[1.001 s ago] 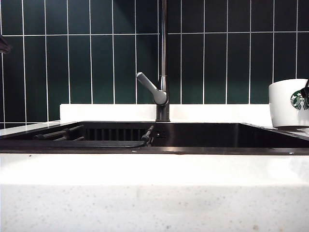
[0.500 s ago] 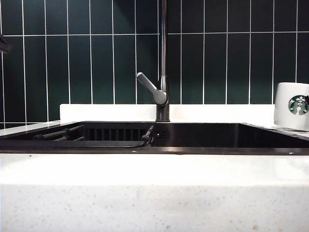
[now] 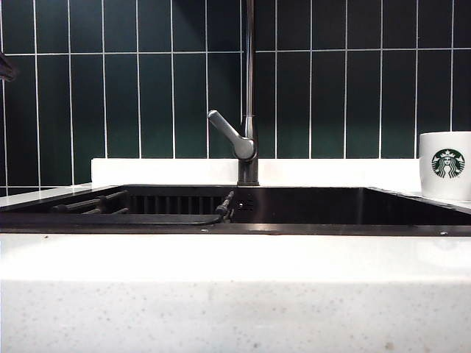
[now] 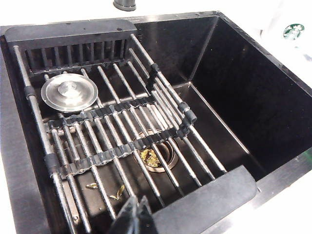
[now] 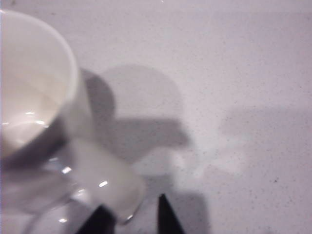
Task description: Pick up the mug next to the sink, go to the faucet to get some water, pour the water into the sink, and finally put the mug back to its place.
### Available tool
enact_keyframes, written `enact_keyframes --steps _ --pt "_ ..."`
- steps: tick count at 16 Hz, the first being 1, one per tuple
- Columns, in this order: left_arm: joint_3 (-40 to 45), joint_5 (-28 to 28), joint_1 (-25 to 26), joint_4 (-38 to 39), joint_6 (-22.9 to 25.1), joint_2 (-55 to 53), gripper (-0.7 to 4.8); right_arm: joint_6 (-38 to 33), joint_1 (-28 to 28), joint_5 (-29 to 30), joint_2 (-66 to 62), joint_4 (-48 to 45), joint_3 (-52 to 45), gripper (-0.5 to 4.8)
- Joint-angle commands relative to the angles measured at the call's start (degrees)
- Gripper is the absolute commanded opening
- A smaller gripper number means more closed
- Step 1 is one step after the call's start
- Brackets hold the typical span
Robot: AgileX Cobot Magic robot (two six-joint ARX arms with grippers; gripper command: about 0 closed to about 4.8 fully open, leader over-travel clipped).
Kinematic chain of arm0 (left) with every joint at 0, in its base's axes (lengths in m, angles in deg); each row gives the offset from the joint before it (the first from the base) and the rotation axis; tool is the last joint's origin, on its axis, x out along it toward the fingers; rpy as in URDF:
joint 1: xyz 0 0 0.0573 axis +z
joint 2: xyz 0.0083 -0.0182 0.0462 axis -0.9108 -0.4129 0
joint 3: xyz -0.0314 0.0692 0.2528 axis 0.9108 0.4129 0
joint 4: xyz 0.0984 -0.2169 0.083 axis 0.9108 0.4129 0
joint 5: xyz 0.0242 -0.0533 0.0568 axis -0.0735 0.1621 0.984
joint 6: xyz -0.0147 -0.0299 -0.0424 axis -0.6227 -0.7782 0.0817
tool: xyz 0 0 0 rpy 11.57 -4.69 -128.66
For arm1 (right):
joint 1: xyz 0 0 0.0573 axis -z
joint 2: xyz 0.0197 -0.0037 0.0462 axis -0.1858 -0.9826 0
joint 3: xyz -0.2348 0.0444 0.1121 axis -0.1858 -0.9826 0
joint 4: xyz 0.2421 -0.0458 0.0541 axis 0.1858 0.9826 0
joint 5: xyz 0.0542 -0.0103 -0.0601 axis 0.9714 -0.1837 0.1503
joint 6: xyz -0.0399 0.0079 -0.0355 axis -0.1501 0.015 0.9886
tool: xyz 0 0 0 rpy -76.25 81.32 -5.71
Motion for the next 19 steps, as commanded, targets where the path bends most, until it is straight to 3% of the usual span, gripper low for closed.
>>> enact_keyframes --steps 1,5,11,17,18,19 --pt "-0.1 -0.2 0.0 -0.4 0.2 1.4 -0.06 -1.9 -0.1 2.3 4.6 2.7 0.2 1.03" --pt "-0.1 -0.2 0.0 3.1 0.0 5.5 -0.06 -2.5 -2.3 5.8 12.9 11.5 0.1 0.80" --pt "-0.1 -0.1 0.0 7.8 -3.0 19.9 -0.06 -2.3 -9.4 5.8 28.8 14.5 -1.2 0.32" --pt "-0.1 0.2 0.0 10.2 -3.0 24.9 -0.06 -2.3 -12.2 5.3 53.0 26.9 -6.2 -0.04" --pt "-0.1 0.7 0.0 10.2 -3.0 24.9 -0.06 -2.3 -12.2 5.2 57.7 27.9 -7.2 -0.04" --pt "-0.1 4.5 0.0 10.6 -2.6 24.9 -0.06 -2.3 -12.1 5.2 63.3 30.0 -8.0 -0.05"
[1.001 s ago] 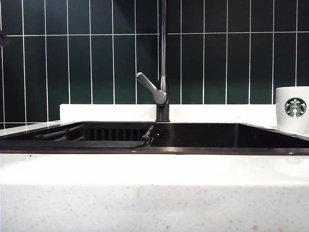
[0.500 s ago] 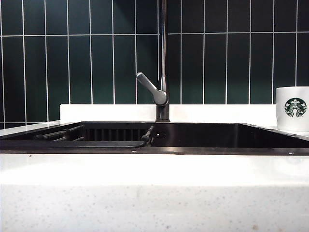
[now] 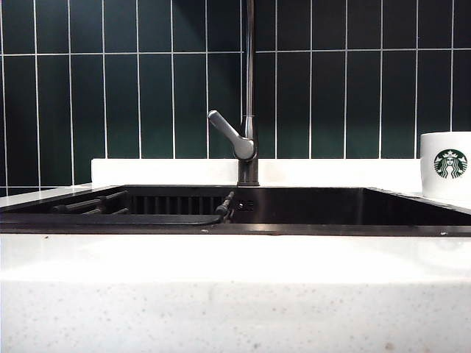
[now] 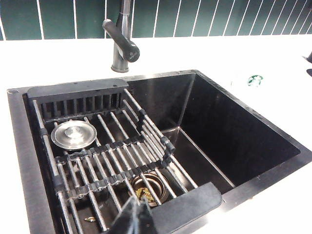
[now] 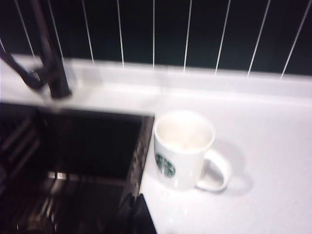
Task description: Pick up the mug next to the sink, go to the faucet to get some water, pour the water into the sink, and finally put the mug back to its place.
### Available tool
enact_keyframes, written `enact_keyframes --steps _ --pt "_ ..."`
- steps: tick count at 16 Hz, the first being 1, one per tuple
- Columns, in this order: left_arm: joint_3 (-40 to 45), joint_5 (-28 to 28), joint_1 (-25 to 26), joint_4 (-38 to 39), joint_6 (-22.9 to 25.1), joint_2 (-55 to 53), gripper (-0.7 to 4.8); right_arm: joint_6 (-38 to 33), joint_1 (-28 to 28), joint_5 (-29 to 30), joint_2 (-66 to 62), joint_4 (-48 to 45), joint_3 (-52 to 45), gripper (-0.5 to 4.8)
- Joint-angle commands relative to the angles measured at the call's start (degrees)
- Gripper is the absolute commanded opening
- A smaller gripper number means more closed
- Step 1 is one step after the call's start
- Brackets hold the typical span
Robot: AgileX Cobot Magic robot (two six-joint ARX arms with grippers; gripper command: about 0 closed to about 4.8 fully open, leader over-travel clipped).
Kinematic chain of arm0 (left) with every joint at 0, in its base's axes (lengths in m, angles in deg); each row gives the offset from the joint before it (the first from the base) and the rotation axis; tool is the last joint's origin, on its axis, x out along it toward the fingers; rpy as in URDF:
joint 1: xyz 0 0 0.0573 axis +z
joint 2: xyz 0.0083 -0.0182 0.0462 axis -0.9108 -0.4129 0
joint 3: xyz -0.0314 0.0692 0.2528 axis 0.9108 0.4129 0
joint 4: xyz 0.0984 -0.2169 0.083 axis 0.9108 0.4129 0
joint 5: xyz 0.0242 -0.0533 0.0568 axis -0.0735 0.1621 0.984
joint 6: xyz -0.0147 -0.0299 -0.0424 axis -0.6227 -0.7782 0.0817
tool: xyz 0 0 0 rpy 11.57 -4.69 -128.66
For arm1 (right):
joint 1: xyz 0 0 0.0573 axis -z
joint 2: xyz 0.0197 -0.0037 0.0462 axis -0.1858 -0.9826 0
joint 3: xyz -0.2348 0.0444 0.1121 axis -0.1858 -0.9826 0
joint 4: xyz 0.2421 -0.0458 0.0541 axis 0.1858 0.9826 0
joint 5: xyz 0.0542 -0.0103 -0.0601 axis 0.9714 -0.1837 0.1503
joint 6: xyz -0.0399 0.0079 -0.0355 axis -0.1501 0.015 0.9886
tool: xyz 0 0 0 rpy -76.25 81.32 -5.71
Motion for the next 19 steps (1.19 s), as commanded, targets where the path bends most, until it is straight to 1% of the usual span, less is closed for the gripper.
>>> enact_keyframes --steps 1,2,4,6,7,10,11,13,14,15,16,19 --pt "0.0 6.8 0.0 0.0 0.4 0.0 -0.06 0.0 0.1 -0.4 11.5 4.2 -1.7 -0.04" --pt "0.3 10.1 0.0 -0.6 0.4 0.0 -0.06 0.0 0.1 -0.5 14.8 5.8 -2.0 -0.04" --pt "3.5 10.6 0.0 -6.2 0.8 0.0 -0.06 0.0 0.2 -1.2 19.7 7.1 -3.6 -0.04" --pt "8.2 10.6 0.0 -14.4 0.6 0.0 -0.06 0.0 0.1 -1.2 20.6 5.8 -6.7 -0.04" --pt "9.8 10.7 0.0 -16.8 0.3 0.0 -0.06 0.0 0.1 -1.1 20.4 4.5 -8.1 -0.04" --pt "13.2 12.4 0.0 -20.0 0.3 0.0 -0.06 -0.5 0.1 -1.1 20.4 -0.9 -13.4 -0.04" --pt "14.7 14.3 0.0 -20.4 0.3 0.0 -0.06 -0.5 0.1 -1.1 20.4 -2.2 -15.9 -0.04" --pt "16.4 15.7 0.0 -20.4 0.1 0.0 -0.06 -0.5 0.1 -1.5 20.4 -2.5 -18.7 -0.04" --pt "17.3 16.8 0.0 -21.0 -0.4 0.0 -0.06 -0.5 0.1 -1.5 20.4 -3.2 -19.8 -0.04" --pt "18.4 18.2 0.0 -21.9 -2.2 0.0 -0.06 -0.5 0.1 -1.5 20.4 -4.1 -20.7 -0.05" --pt "19.9 19.6 0.0 -24.1 -4.1 0.0 -0.06 -0.5 0.1 -1.5 20.4 -4.2 -21.5 -0.04" --pt "23.5 19.6 0.0 -30.3 -4.2 0.0 -0.06 -0.5 0.1 -1.5 20.5 -6.5 -23.7 -0.05"
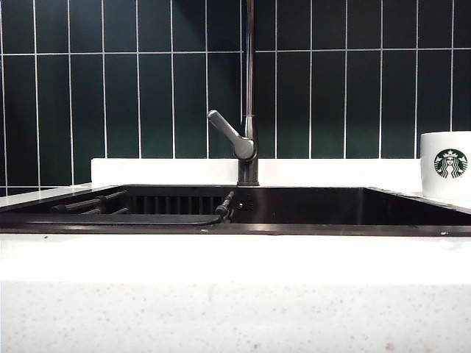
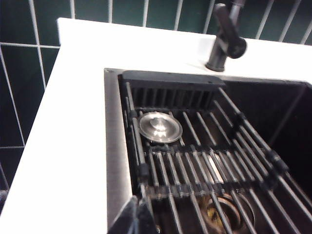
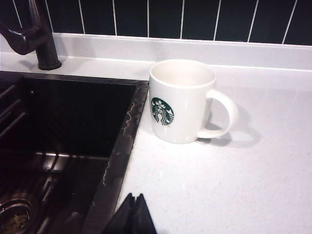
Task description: Pick up the mug next to the sink, go to the faucet to get some water, pour the water into the sink, and finally put the mug back to its place.
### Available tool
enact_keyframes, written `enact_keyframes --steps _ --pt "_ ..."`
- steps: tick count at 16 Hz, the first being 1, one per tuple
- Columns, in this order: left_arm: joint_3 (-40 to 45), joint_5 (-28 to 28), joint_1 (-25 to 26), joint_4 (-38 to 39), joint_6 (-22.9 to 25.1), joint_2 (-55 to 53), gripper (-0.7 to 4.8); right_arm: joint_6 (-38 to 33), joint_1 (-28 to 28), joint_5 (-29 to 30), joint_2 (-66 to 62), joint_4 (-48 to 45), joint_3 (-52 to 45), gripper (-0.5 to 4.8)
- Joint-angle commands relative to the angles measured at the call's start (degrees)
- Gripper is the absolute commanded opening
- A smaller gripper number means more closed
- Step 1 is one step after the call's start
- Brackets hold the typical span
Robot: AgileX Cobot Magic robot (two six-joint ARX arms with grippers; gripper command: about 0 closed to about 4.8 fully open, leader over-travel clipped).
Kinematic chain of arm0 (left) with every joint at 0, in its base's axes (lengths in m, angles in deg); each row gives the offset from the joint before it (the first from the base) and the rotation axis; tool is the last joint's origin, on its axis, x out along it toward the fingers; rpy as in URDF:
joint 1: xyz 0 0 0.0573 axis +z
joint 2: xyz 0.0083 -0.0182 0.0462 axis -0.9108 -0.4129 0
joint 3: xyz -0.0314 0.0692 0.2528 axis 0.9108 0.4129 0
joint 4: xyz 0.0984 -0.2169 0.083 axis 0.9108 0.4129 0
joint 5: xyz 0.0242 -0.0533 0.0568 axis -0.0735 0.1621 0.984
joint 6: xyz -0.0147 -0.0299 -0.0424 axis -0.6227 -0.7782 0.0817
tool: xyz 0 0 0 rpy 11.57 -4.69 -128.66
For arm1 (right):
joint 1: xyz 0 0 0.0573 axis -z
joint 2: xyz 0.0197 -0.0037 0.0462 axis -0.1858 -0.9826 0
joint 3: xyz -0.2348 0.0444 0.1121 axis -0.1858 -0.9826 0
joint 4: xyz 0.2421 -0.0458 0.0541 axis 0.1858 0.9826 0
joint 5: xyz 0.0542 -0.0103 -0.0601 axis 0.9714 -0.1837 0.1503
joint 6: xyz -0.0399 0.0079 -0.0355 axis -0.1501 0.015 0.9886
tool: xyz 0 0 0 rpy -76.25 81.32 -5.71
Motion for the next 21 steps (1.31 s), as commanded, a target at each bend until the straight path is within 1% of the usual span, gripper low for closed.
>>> enact_keyframes --steps 1,2,6,8,9,12,16,18,19,20,21 --pt "3.9 0.2 0.0 -8.0 -0.5 0.0 -0.06 -0.2 0.0 -0.2 0.0 -3.5 -2.6 -0.04" --pt "5.3 0.2 0.0 -9.4 -0.5 0.0 -0.06 -0.2 0.0 -0.2 0.0 -3.6 -3.6 -0.05" --pt "6.1 0.5 0.0 -9.2 -0.3 0.0 -0.06 0.2 0.0 -0.2 0.1 -3.6 -6.2 -0.05" --pt "6.1 1.8 0.0 -9.4 -0.2 0.0 -0.06 1.9 0.0 -0.2 0.2 -3.5 -7.7 -0.05" --pt "6.1 1.6 0.0 -9.3 -0.2 0.0 -0.06 2.3 0.0 -0.3 0.2 -3.5 -8.2 -0.05" --pt "6.1 -2.9 0.0 -8.5 0.0 1.9 -0.06 3.0 0.0 0.1 0.2 -3.4 -8.5 -0.05" --pt "5.9 -2.3 0.0 -6.1 0.9 2.8 -0.06 3.0 0.0 1.1 0.2 -3.6 -8.5 -0.05" --pt "5.9 2.9 0.0 -4.9 3.0 2.8 -0.06 3.3 0.0 0.8 0.2 -3.6 -8.6 -0.05" --pt "5.9 4.8 0.0 -4.9 3.2 2.8 -0.06 3.4 0.0 0.2 0.2 -3.6 -8.8 -0.04" --pt "5.9 7.1 0.0 -4.9 4.5 2.8 -0.06 3.3 0.0 -2.3 0.2 -3.7 -9.0 -0.05" --pt "6.0 8.2 0.0 -4.9 6.8 2.8 -0.06 3.3 0.1 -4.8 0.2 -4.9 -9.4 -0.05"
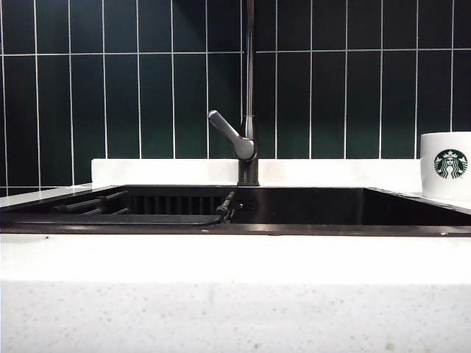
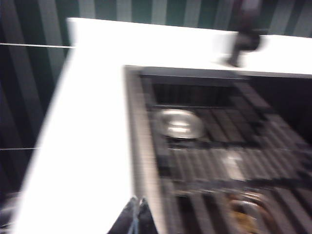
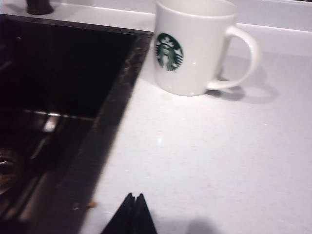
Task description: Pick up the mug next to the sink, go to the faucet to get some water, pour the water into the sink, and finally put the mug back to its place.
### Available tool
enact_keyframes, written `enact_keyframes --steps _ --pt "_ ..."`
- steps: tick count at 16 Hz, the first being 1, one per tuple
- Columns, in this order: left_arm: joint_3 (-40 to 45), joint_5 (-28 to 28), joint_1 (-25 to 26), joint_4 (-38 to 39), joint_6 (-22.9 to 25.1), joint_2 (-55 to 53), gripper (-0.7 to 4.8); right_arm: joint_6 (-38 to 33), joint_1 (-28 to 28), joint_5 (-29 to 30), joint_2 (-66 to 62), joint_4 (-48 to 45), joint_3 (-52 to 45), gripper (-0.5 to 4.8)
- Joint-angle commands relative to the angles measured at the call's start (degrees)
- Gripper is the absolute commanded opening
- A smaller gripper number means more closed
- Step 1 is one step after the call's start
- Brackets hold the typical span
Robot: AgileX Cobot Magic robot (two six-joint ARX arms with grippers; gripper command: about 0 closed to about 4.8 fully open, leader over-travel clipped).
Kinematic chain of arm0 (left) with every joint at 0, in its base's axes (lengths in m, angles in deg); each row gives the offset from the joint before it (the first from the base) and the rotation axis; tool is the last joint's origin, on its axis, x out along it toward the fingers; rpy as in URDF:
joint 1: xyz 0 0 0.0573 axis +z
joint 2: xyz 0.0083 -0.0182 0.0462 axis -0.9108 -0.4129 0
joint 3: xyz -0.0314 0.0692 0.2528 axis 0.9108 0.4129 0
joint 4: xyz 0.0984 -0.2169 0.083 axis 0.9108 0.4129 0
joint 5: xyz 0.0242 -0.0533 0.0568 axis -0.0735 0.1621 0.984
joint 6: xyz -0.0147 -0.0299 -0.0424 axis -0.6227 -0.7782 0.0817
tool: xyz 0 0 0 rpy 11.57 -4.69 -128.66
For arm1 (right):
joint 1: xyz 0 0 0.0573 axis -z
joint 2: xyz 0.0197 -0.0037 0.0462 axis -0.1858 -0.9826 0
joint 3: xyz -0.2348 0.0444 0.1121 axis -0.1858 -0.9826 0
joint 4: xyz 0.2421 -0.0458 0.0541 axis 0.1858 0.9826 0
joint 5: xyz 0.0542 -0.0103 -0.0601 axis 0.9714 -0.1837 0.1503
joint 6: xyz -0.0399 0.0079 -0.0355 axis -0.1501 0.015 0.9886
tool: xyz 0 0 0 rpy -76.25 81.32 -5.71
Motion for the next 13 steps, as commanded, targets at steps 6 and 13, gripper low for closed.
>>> enact_keyframes --steps 6,13 --pt "-0.1 3.4 0.0 -2.3 6.3 0.0 -0.06 0.1 0.0 -5.0 0.2 -13.5 -0.6 -0.04" --pt "-0.1 3.3 0.0 -0.4 6.1 0.0 -0.06 0.1 0.0 -5.0 0.2 -12.9 -0.6 -0.04"
